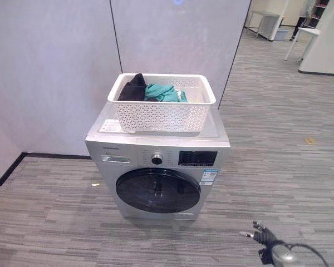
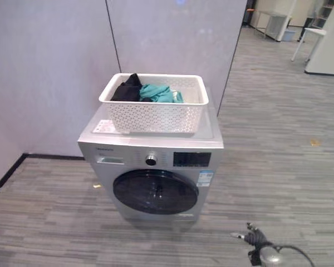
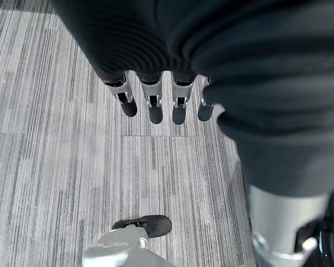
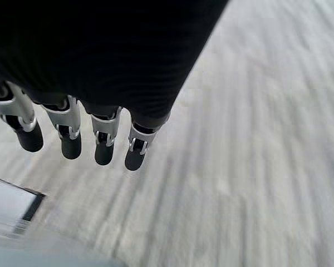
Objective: Grab the laundry basket,head to the washer,open it,put in the laundry and shut it.
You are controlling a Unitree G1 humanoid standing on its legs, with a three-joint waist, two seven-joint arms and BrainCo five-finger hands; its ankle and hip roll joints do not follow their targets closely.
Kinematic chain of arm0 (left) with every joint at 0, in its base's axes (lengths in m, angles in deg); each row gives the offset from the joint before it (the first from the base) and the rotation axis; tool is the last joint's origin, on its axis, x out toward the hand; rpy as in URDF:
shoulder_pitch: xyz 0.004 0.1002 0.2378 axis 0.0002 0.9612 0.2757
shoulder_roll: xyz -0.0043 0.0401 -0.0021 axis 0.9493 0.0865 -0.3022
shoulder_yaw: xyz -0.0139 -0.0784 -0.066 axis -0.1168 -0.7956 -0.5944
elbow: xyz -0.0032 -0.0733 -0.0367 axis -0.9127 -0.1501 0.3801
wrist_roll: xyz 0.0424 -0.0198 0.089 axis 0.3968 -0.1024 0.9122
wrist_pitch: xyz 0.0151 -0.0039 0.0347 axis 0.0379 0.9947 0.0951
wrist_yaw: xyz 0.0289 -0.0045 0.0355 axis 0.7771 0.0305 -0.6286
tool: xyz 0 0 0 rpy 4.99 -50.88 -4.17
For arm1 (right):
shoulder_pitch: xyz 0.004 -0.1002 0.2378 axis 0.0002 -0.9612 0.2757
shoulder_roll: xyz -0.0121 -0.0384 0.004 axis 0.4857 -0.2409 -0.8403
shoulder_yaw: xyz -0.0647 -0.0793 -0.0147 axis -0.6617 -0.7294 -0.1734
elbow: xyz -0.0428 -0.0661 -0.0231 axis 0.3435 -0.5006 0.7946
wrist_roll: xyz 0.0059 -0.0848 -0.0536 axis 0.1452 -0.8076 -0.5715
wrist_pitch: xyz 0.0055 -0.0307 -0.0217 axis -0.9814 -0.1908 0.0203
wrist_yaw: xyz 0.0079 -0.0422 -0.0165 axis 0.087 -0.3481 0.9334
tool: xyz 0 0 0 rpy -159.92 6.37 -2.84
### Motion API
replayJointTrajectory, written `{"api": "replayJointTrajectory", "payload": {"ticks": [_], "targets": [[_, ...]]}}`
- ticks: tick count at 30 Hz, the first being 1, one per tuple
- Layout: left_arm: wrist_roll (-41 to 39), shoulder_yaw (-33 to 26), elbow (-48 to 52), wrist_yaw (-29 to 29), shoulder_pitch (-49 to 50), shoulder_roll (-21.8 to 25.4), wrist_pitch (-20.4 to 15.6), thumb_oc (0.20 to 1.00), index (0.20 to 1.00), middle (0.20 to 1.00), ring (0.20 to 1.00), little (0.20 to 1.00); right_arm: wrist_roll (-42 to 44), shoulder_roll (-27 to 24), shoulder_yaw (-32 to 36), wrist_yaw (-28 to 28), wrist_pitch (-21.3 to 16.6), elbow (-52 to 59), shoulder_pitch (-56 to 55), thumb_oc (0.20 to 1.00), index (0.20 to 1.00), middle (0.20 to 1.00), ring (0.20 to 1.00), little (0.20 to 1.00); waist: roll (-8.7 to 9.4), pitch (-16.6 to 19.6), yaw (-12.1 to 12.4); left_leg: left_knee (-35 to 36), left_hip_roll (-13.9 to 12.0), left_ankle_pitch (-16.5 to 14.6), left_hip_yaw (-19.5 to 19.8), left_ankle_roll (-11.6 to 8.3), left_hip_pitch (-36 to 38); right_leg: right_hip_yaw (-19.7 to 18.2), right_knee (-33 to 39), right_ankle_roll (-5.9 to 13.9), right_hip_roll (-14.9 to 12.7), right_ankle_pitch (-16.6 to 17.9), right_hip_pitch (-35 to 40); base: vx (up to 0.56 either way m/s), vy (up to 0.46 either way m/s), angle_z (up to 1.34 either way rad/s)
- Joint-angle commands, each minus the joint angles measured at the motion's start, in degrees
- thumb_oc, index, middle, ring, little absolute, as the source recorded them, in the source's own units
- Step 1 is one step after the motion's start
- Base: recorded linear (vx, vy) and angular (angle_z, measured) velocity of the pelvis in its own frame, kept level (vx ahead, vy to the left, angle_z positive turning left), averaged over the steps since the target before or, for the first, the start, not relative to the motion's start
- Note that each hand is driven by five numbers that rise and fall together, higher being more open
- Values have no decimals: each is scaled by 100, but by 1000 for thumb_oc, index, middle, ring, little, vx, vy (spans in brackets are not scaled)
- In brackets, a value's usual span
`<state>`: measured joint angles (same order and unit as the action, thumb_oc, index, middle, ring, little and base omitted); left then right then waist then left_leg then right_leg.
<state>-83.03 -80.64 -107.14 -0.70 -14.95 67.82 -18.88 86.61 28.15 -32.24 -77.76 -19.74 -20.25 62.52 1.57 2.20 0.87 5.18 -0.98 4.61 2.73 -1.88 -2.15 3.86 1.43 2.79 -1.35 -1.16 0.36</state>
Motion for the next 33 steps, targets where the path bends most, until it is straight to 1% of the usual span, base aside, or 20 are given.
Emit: {"api": "replayJointTrajectory", "payload": {"ticks": [1, 2, 6, 7, 8, 10, 13, 15, 16, 21, 22, 25, 26, 30, 31, 33], "targets": [[171, -71, -32, -55, -148, 187, -127, 1000, 1000, 1000, 1000, 1000, -511, -401, -191, 167, -162, 479, 483, 1000, 1000, 1000, 1000, 1000, 309, -182, 79, -18, -54, -358, 114, -97, -22, 98, 130, 482, -574, 74, 89, 0, 0, 0], [151, -69, -33, -54, -139, 184, -130, 1000, 1000, 1000, 1000, 1000, -531, -489, -244, 167, -179, 541, 602, 1000, 1000, 1000, 1000, 1000, 319, -202, 100, -18, -52, -349, 113, -96, -38, 99, 140, 485, -574, 87, 77, 0, 0, 0], [151, -71, -33, -54, -140, 183, -130, 1000, 1000, 1000, 1000, 1000, -530, -490, -245, 166, -179, 539, 606, 1000, 1000, 1000, 1000, 1000, 318, -203, 99, -18, -53, -349, 113, -96, -38, 99, 140, 485, -574, 87, 77, -2, 1, 1], [127, -56, -30, -43, -130, 183, -135, 1000, 1000, 1000, 1000, 1000, -536, -592, -292, 182, -180, 586, 772, 1000, 1000, 1000, 1000, 1000, 333, -228, 124, -18, -52, -336, 116, -96, -70, 95, 152, 487, -574, 98, 53, -91, 16, 1], [20, 69, 46, -3, -155, 239, -163, 1000, 1000, 1000, 1000, 1000, -786, -943, -988, 89, -168, 601, 1810, 1000, 1000, 1000, 1000, 1000, 419, -460, 298, -18, -45, -254, 149, -99, -264, 95, 173, 494, -568, 171, -102, -111, 20, -8], [-59, 144, 114, -9, -195, 266, -181, 1000, 1000, 1000, 1000, 1000, -863, -968, -1313, 93, -153, 477, 2358, 1000, 1000, 1000, 1000, 1000, 452, -554, 367, -18, -33, -194, 193, -101, -397, 132, 199, 493, -568, 223, -191, -91, 13, -12], [-225, 270, 238, -70, -313, 276, -214, 1000, 1000, 1000, 1000, 1000, -862, -824, -1741, 154, -135, 292, 3109, 1000, 1000, 1000, 1000, 1000, 486, -723, 504, -18, 5, -118, 259, -105, -575, 176, 250, 493, -568, 286, -297, -61, 24, 18], [-241, 285, 257, -79, -333, 273, -220, 1000, 1000, 1000, 1000, 1000, -851, -799, -1806, 159, -132, 257, 3230, 1000, 1000, 1000, 1000, 1000, 498, -759, 525, -18, 16, -107, 280, -104, -605, 198, 254, 492, -567, 292, -309, -8, 13, 22], [-261, 334, 279, -88, -350, 274, -231, 1000, 1000, 1000, 1000, 1000, -881, -737, -1999, 136, -137, 217, 3478, 1000, 1000, 1000, 1000, 1000, 524, -809, 596, -18, 34, -95, 318, -98, -651, 229, 266, 493, -572, 303, -317, 0, 0, 0], [-298, 406, 296, -144, -367, 278, -224, 1000, 1000, 1000, 1000, 1000, -941, -484, -2288, 151, -115, -25, 4037, 1000, 1000, 1000, 1000, 1000, 585, -907, 756, -18, 77, -66, 417, -85, -775, 300, 285, 494, -581, 327, -372, 3, 7, -2], [-298, 404, 296, -143, -368, 278, -224, 1000, 1000, 1000, 1000, 1000, -941, -483, -2289, 151, -116, -27, 4040, 1000, 1000, 1000, 1000, 1000, 585, -907, 754, -18, 77, -65, 418, -85, -775, 301, 285, 494, -582, 327, -372, -20, 0, 3], [-328, 467, 323, -173, -416, 313, -228, 1000, 1000, 1000, 1000, 1000, -939, -266, -2386, 189, -98, -331, 4291, 1000, 1000, 1000, 1000, 1000, 628, -993, 875, -18, 94, -31, 492, -87, -861, 357, 297, 491, -575, 337, -417, -24, 2, 5], [-354, 484, 334, -187, -448, 319, -227, 1000, 1000, 1000, 1000, 1000, -878, -126, -2404, 193, -89, -373, 4344, 1000, 1000, 1000, 1000, 1000, 656, -1017, 918, -18, 100, -17, 527, -92, -896, 383, 301, 492, -575, 342, -435, -15, -1, 20], [-357, 478, 323, -204, -470, 337, -219, 1000, 1000, 1000, 1000, 1000, -815, -10, -2467, 143, -80, -356, 4398, 1000, 1000, 1000, 1000, 1000, 699, -1034, 950, -18, 101, -5, 551, -100, -923, 408, 301, 492, -571, 345, -451, -8, -6, 14], [-347, 485, 305, -202, -492, 349, -205, 1000, 1000, 1000, 1000, 1000, -758, 111, -2574, -17, -44, -316, 4420, 1000, 1000, 1000, 1000, 1000, 736, -1039, 972, -18, 99, -1, 571, -106, -930, 443, 301, 488, -566, 336, -438, 2, -10, 4], [-332, 485, 281, -167, -479, 355, -169, 1000, 1000, 1000, 1000, 1000, -884, 218, -2677, -93, 11, -399, 4455, 1000, 1000, 1000, 1000, 1000, 770, -1028, 970, -18, 103, -12, 592, -106, -921, 456, 298, 480, -567, 328, -427, 5, -7, 6]]}}
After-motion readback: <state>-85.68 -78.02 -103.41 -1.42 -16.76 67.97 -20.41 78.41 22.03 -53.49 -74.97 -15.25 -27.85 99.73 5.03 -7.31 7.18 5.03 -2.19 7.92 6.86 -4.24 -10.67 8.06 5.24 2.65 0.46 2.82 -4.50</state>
